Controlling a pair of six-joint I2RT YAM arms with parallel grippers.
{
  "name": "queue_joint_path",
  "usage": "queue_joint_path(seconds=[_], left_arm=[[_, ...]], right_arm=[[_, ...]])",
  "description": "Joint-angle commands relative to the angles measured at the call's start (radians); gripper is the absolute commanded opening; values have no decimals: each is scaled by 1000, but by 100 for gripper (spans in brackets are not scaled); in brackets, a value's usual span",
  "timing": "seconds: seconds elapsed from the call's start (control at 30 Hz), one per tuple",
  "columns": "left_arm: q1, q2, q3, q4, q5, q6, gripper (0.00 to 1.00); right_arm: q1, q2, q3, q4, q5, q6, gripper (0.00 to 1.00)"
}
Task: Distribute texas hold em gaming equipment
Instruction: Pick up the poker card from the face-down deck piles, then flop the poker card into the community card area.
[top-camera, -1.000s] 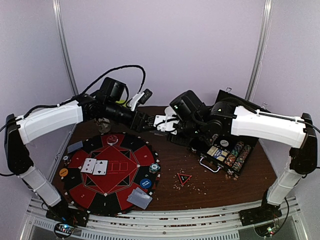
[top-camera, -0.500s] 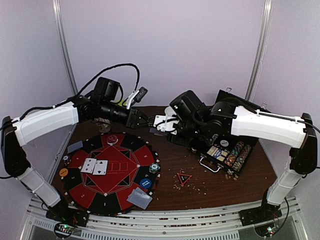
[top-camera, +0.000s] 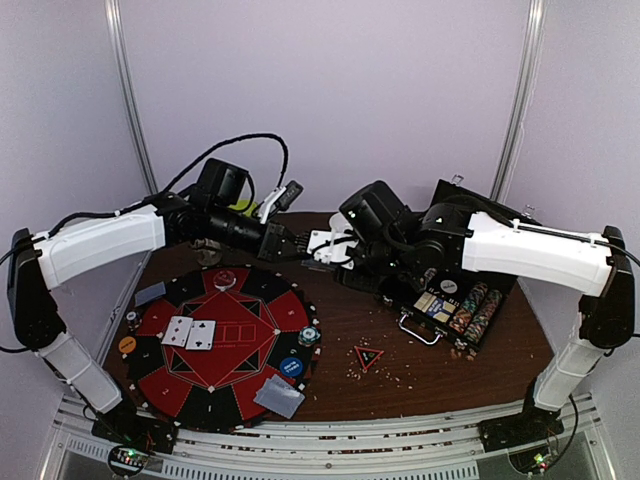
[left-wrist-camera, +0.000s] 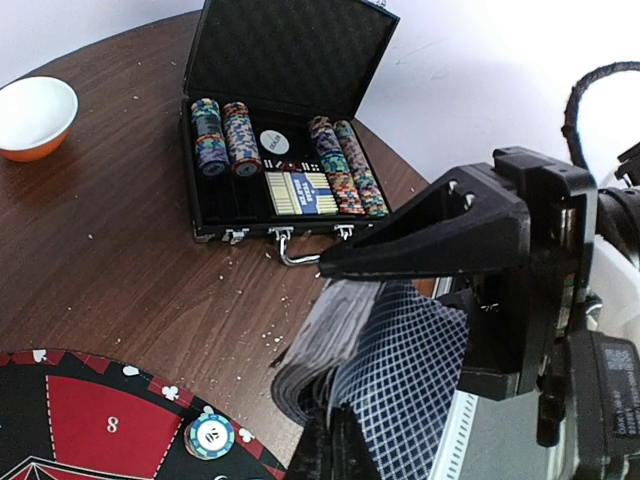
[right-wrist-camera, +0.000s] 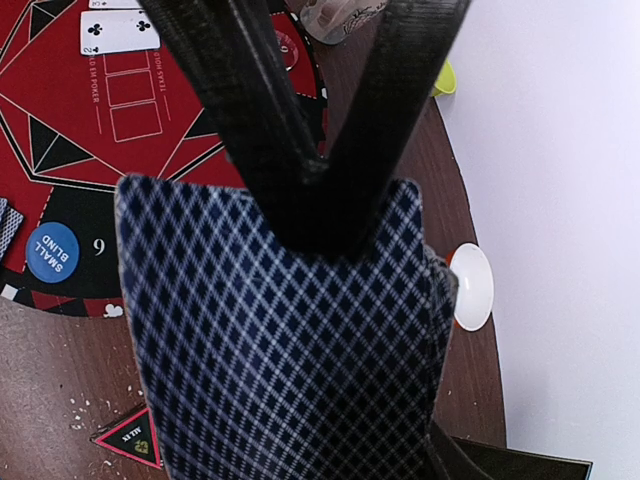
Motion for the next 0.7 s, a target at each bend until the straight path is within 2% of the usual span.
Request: queue_joint_path(seconds=[0.0,0.17,0.33,0.47,0.53,0.67], left_arm=[[-4,-8,56,-26,1,31,0],[20,-56,56,-68,-3,83,0],[84,-129,50,-87,54,135,0],[180,-208,72,-175,31,265,0],[217,-259,83,-236,-127,378,0],[219,-373,-42,-205,-618,611,0]], right_arm=[[-4,-32,-10,16,15,-2,45],[-7,-41,-29,23,22,-3,45],[-17,-44,-37,27,25,-2,45],[-20,-48,-44,31,25,-1,45],[-20,-47,-43,30,24,0,45],[-21,-49,-41,31,18,2,45]])
